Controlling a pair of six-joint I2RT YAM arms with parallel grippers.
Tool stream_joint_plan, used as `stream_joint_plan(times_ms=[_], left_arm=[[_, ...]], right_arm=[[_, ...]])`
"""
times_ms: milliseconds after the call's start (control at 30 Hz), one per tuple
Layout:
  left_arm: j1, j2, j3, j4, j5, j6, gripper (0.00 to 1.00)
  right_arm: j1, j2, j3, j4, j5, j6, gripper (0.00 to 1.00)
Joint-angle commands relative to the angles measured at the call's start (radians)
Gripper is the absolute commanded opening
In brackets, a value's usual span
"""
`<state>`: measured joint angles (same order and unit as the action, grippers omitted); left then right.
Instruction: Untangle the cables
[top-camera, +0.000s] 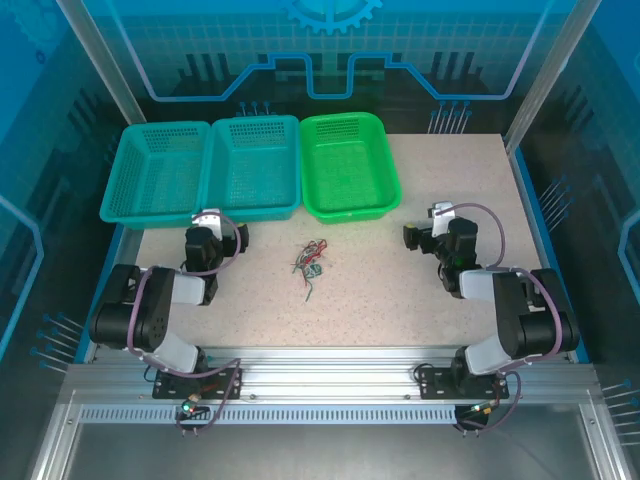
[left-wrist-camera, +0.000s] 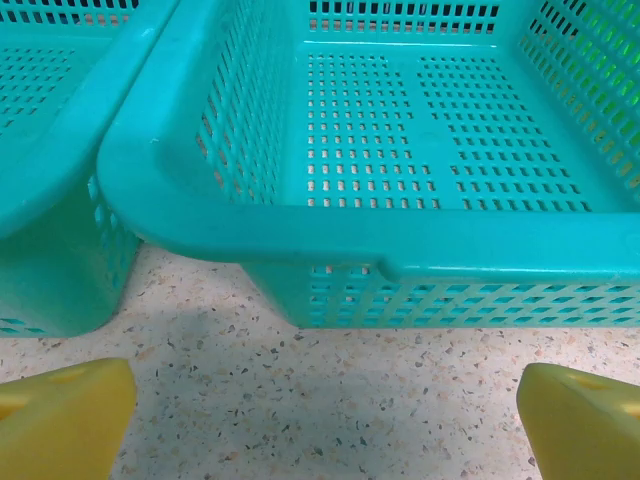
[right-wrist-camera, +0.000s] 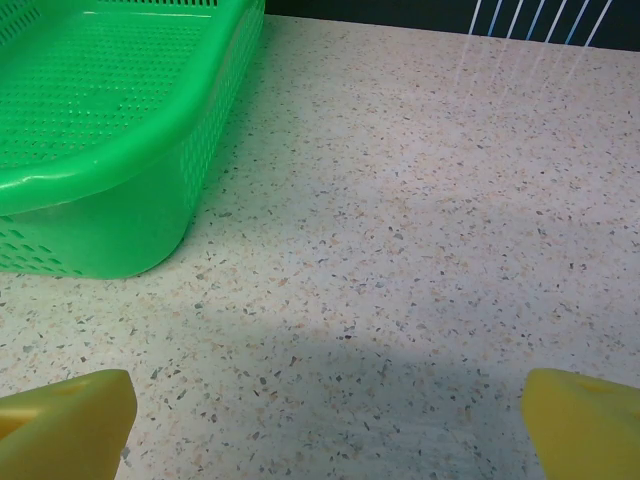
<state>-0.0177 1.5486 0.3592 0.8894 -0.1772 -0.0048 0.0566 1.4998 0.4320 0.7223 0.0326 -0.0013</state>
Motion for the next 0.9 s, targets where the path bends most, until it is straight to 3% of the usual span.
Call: stream_joint_plan(times_ms=[0,533,667,767,867], left_arm=[[0.002,0.000,0.019,0.034,0.021,-0.007,0.99],[0.003,-0.002,0.011,0.049,-0.008,-0.017,0.99],[-0.008,-0.068,-0.044,0.101,-0.031,-0.009,0.99],[-0.028,-0.229,-0.080,0.038,-0.097,-0.009,0.99],[-0.060,-0.433,-0.077,-0.114,-0.160,-0.042,0.99]], right_arm=[[-0.004,0.001,0.016,0.000,-0.005,-0.010,1.00],[0.000,-0.015,0.019,-0.015,0.025,0.000,1.00],[-0.001,-0.203,0.068,-0.271,0.235,0.110,1.00],[-0.012,-0.364,0.093,-0.434,0.251,0.198,1.00],[-0.001,-0.489,0.173,-0.673,0.185,0.307,1.00]])
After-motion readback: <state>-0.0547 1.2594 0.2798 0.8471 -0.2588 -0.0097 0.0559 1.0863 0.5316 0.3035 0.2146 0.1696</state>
